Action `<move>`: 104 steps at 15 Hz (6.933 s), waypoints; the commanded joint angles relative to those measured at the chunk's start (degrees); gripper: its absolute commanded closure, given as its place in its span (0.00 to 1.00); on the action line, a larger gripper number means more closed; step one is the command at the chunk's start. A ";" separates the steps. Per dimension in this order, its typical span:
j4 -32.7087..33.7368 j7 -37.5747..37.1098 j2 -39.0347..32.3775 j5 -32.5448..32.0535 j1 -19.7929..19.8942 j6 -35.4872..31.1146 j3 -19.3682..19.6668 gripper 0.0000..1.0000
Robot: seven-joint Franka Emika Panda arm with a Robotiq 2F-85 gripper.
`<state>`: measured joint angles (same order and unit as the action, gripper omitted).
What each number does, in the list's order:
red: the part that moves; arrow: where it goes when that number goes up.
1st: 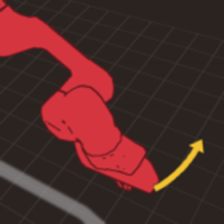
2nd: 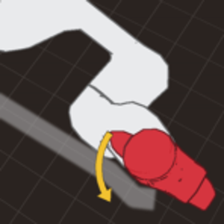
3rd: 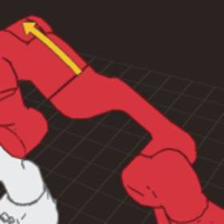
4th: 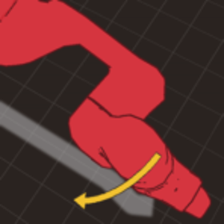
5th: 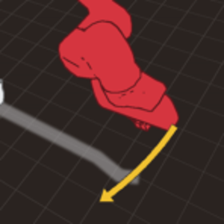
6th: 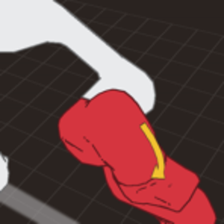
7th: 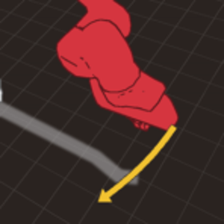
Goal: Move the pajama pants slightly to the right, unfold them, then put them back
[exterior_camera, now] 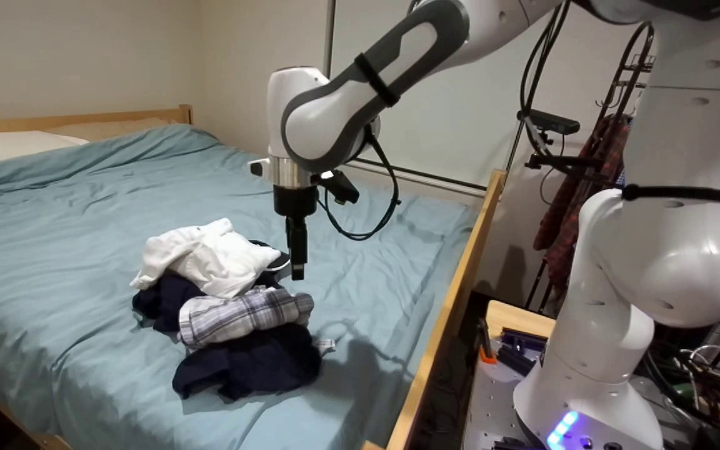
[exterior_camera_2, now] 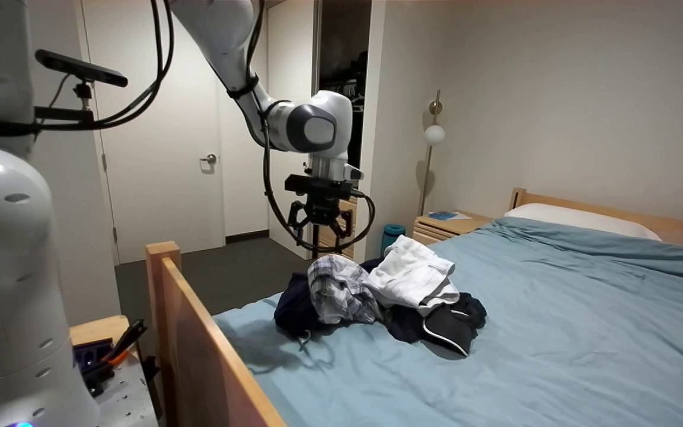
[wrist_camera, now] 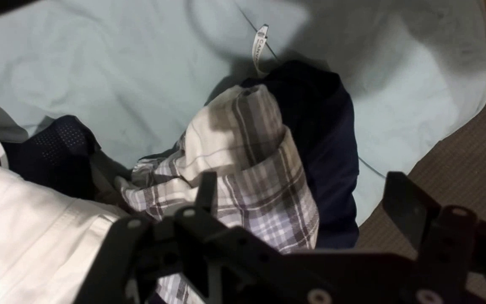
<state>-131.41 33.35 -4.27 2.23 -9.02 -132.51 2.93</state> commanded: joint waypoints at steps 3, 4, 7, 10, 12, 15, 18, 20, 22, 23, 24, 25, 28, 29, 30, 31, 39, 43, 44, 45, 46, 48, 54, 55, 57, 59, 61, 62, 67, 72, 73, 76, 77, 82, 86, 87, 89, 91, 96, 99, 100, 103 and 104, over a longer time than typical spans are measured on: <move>-0.46 -1.43 -0.65 0.47 2.37 -1.95 -2.98 0.00; -0.39 0.19 -2.64 0.55 2.14 -3.61 -3.80 0.00; -0.73 1.89 -8.27 2.29 2.56 -11.40 -6.88 0.00; 0.21 -0.69 -14.80 1.77 2.97 -17.77 -10.24 0.00; 0.79 -3.48 -19.11 -1.26 2.38 -21.68 -10.97 0.00; 3.36 -14.68 -25.27 -11.29 -2.51 -24.68 -6.13 0.00; 6.38 -25.52 -29.09 -18.71 -7.42 -24.16 -1.45 0.00; 7.41 -32.21 -29.98 -22.53 -11.30 -23.74 1.60 0.00; 6.80 -35.81 -25.40 -25.37 -13.25 -19.74 3.93 0.00; 7.03 -37.84 -24.77 -26.71 -14.40 -18.44 4.91 0.00; 7.50 -38.75 -23.91 -27.74 -14.59 -16.88 5.13 0.00; 8.19 -38.88 -23.32 -28.34 -14.00 -15.53 4.76 0.00; 10.69 -36.27 -22.69 -26.96 -10.11 -12.08 2.27 0.28; 11.47 -35.54 -23.08 -26.40 -9.02 -11.93 1.53 0.31; 12.37 -34.47 -23.41 -25.74 -7.79 -11.38 0.84 0.38; 13.07 -33.49 -23.76 -25.36 -6.67 -11.21 0.20 0.44; 16.24 -26.18 -24.31 -22.08 0.27 -11.00 -4.11 0.94; 14.20 -28.63 -21.24 -19.58 1.25 -7.98 -3.87 0.95; 12.34 -30.46 -19.77 -18.29 1.44 -7.57 -3.64 0.95; 11.12 -32.17 -18.49 -17.05 1.59 -6.89 -3.30 0.95; 8.79 -34.21 -16.80 -15.93 1.82 -7.14 -2.85 0.95; 4.28 -37.83 -13.38 -14.87 2.20 -6.84 -1.69 0.95; -5.92 -41.69 -7.06 -7.03 4.94 -4.68 -1.87 0.95; -7.22 -40.35 -6.39 -5.51 5.36 -4.97 -2.29 0.95; -9.17 -35.64 -5.59 -3.02 5.69 -5.50 -3.67 0.95; -11.46 -29.85 -4.05 0.75 6.17 -5.77 -5.78 0.95; -13.34 -24.52 -2.42 2.95 5.81 -6.05 -7.46 0.95; -13.55 -21.36 -2.07 3.99 5.68 -5.74 -8.31 0.95; -13.45 -12.42 -1.76 6.36 5.99 -6.30 -9.01 0.55; -10.73 -8.69 -3.80 3.80 6.62 -8.82 -7.95 0.24; -10.27 -8.96 -4.10 3.08 6.64 -9.55 -7.73 0.16; -6.35 -12.16 -7.08 -2.50 5.90 -10.22 -7.06 0.01; -5.14 -11.39 -8.18 -3.52 5.85 -10.87 -7.24 0.00; 2.15 -1.73 -16.73 2.48 8.56 -12.85 -12.05 0.00; 5.72 -1.38 -20.64 4.07 9.79 -8.06 -14.45 0.00; 6.02 -2.80 -21.10 3.50 9.63 -7.89 -14.26 0.15; 7.54 -2.96 -21.78 2.94 9.88 -5.16 -14.11 0.33; 8.57 -3.12 -21.79 2.58 10.05 -3.30 -13.73 0.47; 10.67 -2.24 -21.37 1.94 10.75 0.29 -13.02 0.80; 10.40 -2.25 -20.18 2.63 11.36 0.10 -12.72 0.98; 8.94 -3.60 -18.39 2.92 11.58 -0.53 -12.27 0.99; 3.38 -5.73 -10.88 4.40 13.30 -2.49 -10.75 0.98; 1.63 -5.84 -8.09 5.04 14.04 -3.10 -10.08 0.97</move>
<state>-122.49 28.74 -22.07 5.05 2.70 -134.06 -8.29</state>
